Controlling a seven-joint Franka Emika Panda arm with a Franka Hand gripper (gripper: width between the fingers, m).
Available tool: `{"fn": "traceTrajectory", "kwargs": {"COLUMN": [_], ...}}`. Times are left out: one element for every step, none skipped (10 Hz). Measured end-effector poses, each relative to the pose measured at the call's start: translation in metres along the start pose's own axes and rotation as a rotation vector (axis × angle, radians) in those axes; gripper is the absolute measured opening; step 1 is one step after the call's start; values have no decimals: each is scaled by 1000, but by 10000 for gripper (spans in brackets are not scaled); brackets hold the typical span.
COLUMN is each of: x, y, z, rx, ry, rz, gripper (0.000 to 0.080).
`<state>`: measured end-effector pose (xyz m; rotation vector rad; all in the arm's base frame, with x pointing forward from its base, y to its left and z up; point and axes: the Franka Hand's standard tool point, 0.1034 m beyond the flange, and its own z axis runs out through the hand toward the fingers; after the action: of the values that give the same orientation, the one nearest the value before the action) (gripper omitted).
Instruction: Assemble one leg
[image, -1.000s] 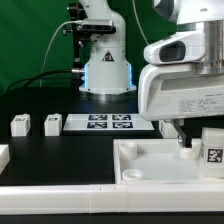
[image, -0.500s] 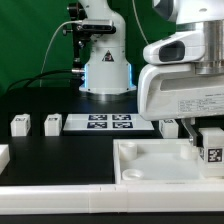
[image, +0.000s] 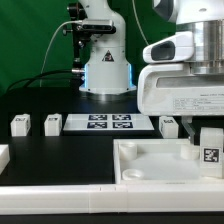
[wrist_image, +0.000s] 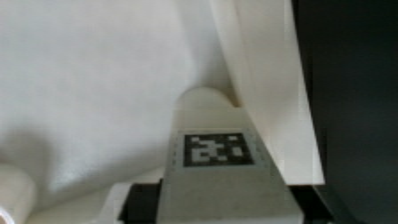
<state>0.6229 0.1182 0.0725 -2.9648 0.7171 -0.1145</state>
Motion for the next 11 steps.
{"fn": "traceTrajectory", "kwargs": {"x": [0,0,0,0,0,-1,-1,-3,-3,-4,-4], "y": [0,1,1,1,0,0,-1,-2,-3,-3,-4], "z": [0,0,0,0,0,0,0,1,1,1,2], "rx": [0,5,9,11,14,16,20,22,20,20,22], "ry": [0,-3,-7,-12,-16,-21,-27,-35,-37,-40,-50], "rz": [108,277,388,497,617,725,840,989,1088,1159,1312], "gripper": [291,292,292,292,292,292,293,293,293,293,293]}}
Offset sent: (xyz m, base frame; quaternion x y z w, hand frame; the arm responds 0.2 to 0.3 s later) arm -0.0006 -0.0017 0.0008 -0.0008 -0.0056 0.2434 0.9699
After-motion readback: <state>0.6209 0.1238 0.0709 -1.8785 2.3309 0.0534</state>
